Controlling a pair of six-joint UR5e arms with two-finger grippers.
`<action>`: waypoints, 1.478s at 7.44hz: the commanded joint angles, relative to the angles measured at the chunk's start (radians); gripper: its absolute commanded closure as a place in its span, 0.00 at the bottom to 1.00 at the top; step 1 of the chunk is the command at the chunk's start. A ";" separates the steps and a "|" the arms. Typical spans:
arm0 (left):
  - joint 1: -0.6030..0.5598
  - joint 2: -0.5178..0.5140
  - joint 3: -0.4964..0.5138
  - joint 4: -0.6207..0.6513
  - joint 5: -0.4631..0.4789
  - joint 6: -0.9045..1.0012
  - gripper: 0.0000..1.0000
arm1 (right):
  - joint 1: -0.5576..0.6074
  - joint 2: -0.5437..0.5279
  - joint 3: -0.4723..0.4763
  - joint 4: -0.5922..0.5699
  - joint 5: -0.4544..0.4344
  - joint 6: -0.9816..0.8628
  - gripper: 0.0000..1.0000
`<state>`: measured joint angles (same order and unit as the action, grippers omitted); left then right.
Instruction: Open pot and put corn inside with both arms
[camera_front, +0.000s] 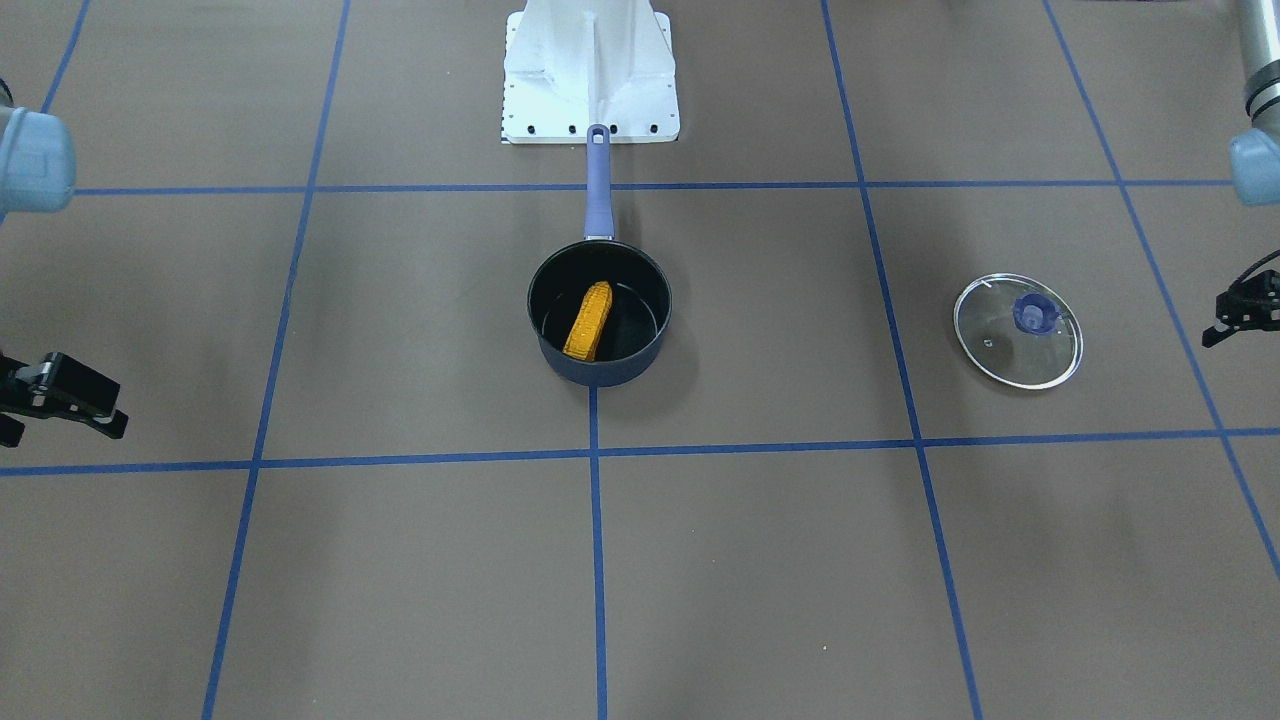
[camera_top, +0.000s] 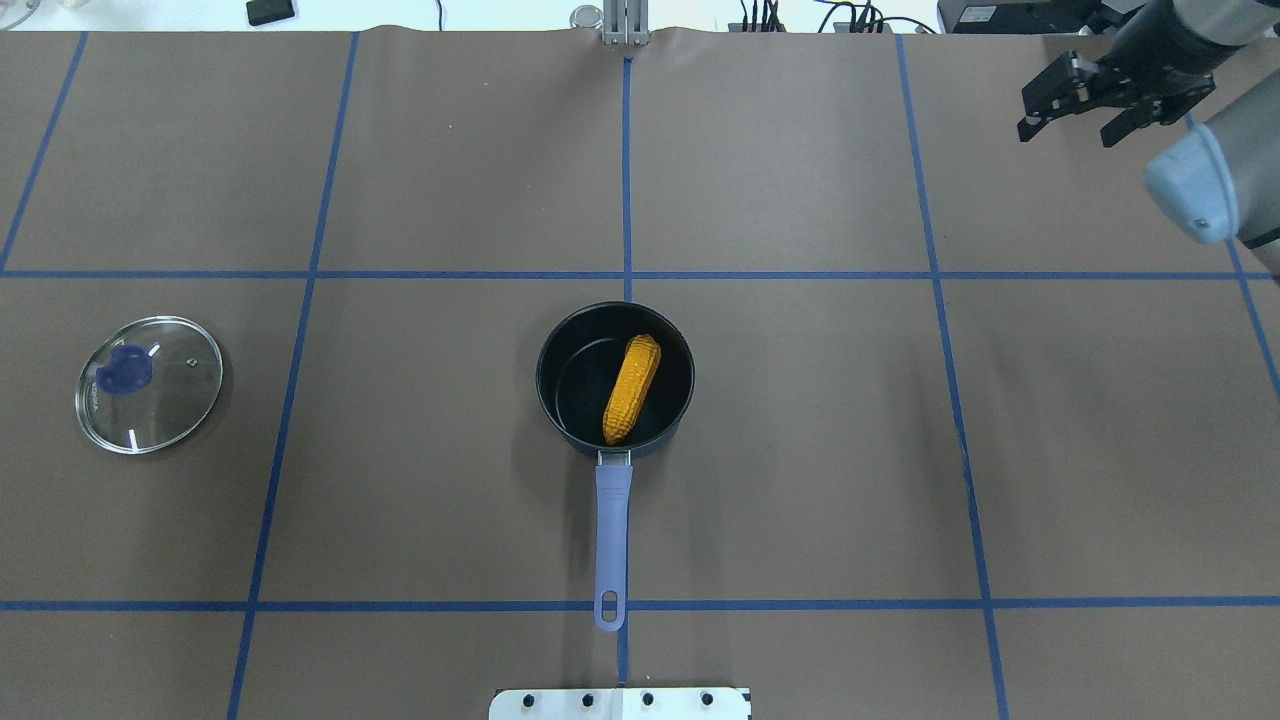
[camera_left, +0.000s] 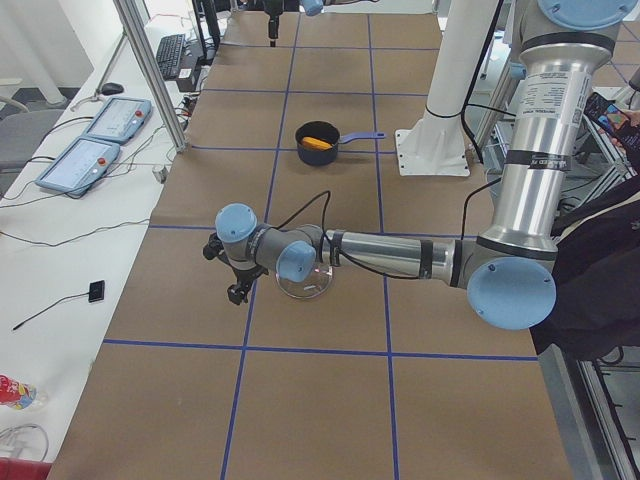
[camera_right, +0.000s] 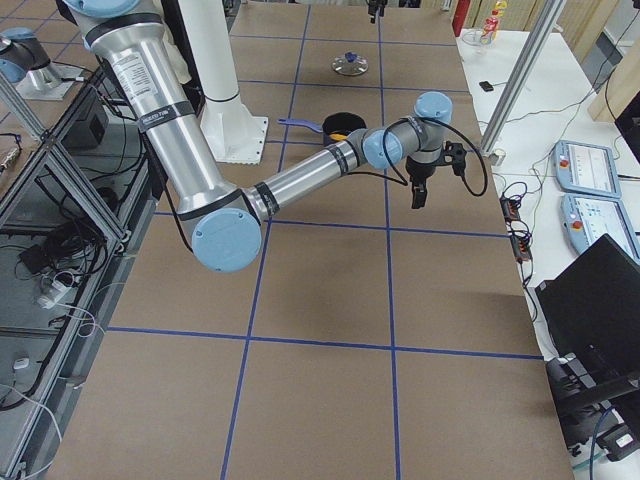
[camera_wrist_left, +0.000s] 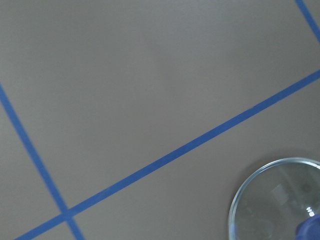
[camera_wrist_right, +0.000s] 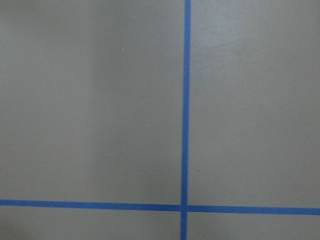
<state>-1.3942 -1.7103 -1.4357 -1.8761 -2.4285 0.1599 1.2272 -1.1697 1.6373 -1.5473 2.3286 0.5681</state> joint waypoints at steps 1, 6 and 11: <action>-0.067 -0.002 0.052 -0.001 -0.033 0.042 0.03 | 0.051 -0.079 -0.002 0.006 0.011 -0.109 0.00; -0.178 -0.002 0.130 0.000 -0.037 0.148 0.04 | 0.208 -0.234 0.007 0.092 0.026 -0.246 0.00; -0.218 -0.011 0.144 0.000 -0.041 0.147 0.03 | 0.250 -0.255 -0.063 0.101 0.052 -0.251 0.00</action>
<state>-1.6107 -1.7186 -1.2924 -1.8761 -2.4698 0.3070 1.4755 -1.4321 1.6111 -1.4536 2.3820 0.3193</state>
